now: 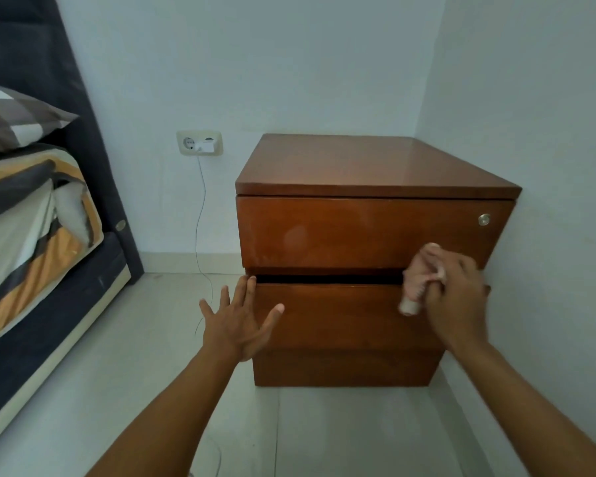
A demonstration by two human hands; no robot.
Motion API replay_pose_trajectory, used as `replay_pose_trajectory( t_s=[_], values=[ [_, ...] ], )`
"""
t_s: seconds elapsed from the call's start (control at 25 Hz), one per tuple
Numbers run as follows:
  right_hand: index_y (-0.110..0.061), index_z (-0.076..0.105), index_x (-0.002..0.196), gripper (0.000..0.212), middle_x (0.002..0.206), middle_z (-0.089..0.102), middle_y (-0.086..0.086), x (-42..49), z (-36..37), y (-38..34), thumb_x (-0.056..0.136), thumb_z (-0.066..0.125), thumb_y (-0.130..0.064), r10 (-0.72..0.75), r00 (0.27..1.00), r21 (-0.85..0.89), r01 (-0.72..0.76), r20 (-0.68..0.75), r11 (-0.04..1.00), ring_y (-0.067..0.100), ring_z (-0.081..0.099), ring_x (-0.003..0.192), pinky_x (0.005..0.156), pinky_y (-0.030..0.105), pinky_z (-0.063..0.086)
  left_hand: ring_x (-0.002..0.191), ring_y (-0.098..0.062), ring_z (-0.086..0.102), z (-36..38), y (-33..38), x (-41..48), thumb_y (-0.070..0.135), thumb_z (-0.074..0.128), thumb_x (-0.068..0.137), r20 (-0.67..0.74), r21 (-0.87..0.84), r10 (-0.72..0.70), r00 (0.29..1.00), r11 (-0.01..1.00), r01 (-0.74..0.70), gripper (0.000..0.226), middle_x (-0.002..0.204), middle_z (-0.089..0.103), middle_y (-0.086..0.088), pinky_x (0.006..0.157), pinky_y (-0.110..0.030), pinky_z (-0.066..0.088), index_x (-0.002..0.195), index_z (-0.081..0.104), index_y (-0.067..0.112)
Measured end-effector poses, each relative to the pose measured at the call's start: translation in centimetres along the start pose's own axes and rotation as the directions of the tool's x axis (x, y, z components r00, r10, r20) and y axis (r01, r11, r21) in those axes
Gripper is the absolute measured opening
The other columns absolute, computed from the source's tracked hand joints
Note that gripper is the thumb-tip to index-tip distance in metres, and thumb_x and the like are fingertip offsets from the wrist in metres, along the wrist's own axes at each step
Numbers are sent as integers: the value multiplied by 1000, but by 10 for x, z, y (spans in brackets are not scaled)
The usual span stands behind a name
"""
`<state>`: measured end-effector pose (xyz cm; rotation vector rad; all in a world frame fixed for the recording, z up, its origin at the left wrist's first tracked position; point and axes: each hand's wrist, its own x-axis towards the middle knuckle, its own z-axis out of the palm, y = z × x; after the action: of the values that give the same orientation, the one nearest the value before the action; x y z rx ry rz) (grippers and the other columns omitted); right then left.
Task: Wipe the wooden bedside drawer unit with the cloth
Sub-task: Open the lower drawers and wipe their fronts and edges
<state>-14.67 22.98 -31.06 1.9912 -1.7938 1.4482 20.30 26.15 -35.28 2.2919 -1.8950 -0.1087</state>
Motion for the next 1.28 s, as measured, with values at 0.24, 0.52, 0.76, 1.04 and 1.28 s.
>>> replay_pose_trajectory(
  t_s=[0.24,0.52,0.76,1.04,1.28],
  values=[
    [-21,53,149,54,158,47,9,-68,122,-95,95,56,-16,-291,919,14,298,264,954,32,40,148,120,54,36,157,-33,3,6,-7,3,81,-2,79,-4,6,18,1000,1000,-18,95,171,-8,4,119,-70,3,160,-11,32],
    [-27,53,143,60,154,50,4,-68,152,-93,100,37,-64,-240,934,-192,295,265,936,31,37,151,126,64,6,157,-32,7,19,-9,5,64,9,88,-100,4,90,991,996,-90,82,171,-2,2,119,-69,5,161,-7,29],
    [-21,60,139,39,145,59,4,-42,117,3,103,48,-30,-274,958,-306,288,89,908,35,44,145,124,60,18,156,-34,12,25,-14,8,65,9,85,-182,1,106,977,994,-107,85,171,6,0,117,-72,9,160,-3,27],
    [-17,57,141,41,149,56,9,-13,55,97,101,53,-23,-155,987,-508,148,28,848,38,38,148,123,55,16,157,-34,8,28,-11,8,80,-2,84,-194,-1,56,979,998,-57,91,171,2,1,118,-72,5,161,-4,31],
    [2,55,135,42,137,58,26,2,35,133,101,37,-15,-155,987,-480,151,31,864,45,50,130,114,50,39,157,-34,3,29,-9,5,88,-4,80,-219,-14,47,975,999,-52,97,171,0,3,118,-72,4,160,-7,33]
  ],
)
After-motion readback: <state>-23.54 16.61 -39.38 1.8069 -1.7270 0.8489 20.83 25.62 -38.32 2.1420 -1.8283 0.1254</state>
